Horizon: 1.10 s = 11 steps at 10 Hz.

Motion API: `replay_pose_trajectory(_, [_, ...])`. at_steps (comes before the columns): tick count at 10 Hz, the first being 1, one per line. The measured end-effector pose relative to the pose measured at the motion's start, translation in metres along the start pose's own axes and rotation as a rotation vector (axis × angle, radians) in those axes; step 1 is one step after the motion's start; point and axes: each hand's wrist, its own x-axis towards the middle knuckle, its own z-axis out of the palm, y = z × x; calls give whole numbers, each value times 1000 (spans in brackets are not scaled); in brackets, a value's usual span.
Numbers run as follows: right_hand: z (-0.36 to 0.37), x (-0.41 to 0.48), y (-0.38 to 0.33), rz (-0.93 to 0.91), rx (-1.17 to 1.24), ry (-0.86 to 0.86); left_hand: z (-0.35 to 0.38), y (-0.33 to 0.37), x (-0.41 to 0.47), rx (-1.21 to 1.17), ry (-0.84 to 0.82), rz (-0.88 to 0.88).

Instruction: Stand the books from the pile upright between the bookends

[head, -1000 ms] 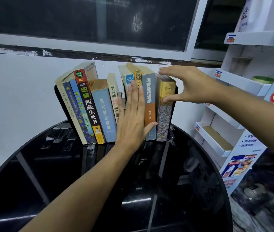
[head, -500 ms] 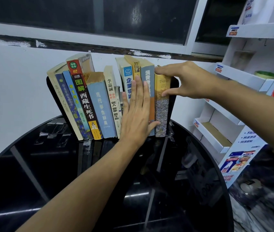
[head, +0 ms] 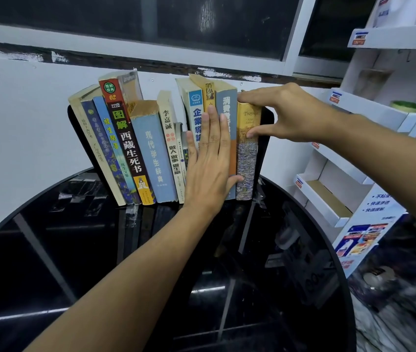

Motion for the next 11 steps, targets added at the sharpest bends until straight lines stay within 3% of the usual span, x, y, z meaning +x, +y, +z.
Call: replay_pose_trajectory(11, [10,5,6,0,37,17,-9,2,-5,-13,-38,30])
